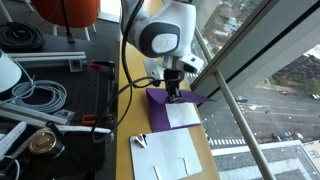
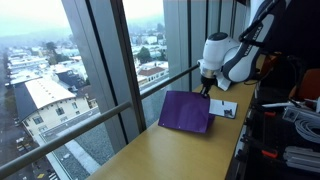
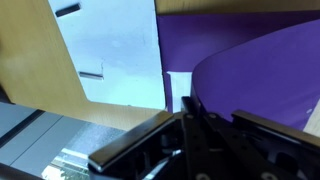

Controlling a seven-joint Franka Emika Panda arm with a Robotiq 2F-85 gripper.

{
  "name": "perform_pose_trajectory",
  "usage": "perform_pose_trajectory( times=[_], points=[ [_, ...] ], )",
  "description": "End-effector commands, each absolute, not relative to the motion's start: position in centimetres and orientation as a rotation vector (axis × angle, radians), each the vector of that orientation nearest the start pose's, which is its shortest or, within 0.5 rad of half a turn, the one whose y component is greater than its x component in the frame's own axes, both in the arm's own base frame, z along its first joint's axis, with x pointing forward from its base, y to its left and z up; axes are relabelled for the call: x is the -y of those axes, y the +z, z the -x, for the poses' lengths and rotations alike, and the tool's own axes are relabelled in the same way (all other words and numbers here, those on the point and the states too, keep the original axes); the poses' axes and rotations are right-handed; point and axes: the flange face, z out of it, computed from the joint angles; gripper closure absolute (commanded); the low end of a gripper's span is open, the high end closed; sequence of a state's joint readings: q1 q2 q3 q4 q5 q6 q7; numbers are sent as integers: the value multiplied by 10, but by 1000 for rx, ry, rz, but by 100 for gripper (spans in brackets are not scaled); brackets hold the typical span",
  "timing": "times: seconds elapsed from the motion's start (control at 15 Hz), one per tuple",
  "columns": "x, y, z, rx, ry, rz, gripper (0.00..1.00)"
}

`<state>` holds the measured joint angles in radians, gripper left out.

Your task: Open the folder

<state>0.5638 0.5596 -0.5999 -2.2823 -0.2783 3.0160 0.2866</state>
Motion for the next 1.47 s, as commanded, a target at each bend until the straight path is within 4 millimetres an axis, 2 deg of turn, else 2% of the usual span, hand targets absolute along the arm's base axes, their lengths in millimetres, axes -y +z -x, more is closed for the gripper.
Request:
perform_pose_trajectory(
  times=[0.0,0.27,0.6,1.0,1.2,1.4],
  points=[
    [-26,196,-533,263,-645,3459,100],
    [-70,202,-509,427,-742,3470,100],
    [-110,197,-473,573,-797,3449,100],
    [-142,189,-451,692,-815,3424,100],
    [-153,194,-449,738,-836,3410,100],
    [-153,206,-450,774,-858,3403,100]
  ],
)
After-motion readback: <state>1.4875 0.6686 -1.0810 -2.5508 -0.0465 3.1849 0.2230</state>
